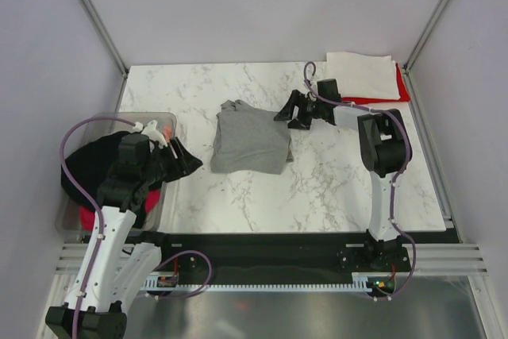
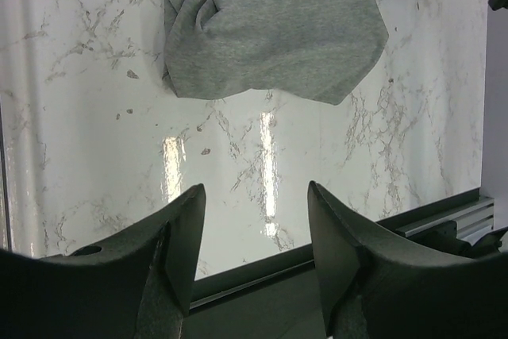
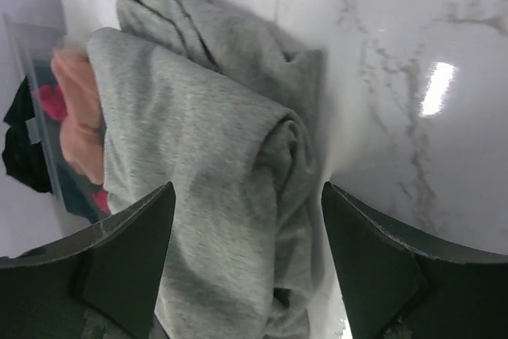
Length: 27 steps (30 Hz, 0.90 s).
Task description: Fold and stack the t-shirts
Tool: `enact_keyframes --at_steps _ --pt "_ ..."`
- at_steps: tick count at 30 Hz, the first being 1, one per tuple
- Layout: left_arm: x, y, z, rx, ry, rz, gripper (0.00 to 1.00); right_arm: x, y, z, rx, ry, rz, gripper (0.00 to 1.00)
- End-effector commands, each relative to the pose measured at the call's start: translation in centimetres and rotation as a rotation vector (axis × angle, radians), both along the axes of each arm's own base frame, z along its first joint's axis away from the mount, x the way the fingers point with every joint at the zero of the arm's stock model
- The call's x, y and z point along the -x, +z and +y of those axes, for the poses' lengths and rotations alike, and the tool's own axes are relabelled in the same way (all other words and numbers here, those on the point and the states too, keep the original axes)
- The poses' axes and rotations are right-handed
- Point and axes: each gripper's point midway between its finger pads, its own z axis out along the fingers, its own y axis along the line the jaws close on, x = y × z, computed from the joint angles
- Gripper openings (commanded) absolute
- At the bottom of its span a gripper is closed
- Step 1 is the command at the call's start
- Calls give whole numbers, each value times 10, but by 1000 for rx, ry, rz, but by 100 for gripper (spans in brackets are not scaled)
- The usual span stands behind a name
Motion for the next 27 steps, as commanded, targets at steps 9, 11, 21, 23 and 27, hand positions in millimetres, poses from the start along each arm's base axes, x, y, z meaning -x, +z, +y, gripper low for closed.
enact_keyframes --at_steps 9,11,21,23,27 --pt "-3 -1 4 -36 -8 -27 61 28 -32 76 -186 144 28 38" --pt "-3 -1 4 -36 -8 -26 61 24 -22 77 -235 131 13 10" --pt "0 19 0 -35 -55 -101 61 -12 54 21 236 139 -228 0" --pt "-1 17 0 -33 -54 -121 60 -20 79 3 333 110 -262 0" --pt "1 21 4 -38 -24 -147 60 -41 107 -37 446 35 -325 0"
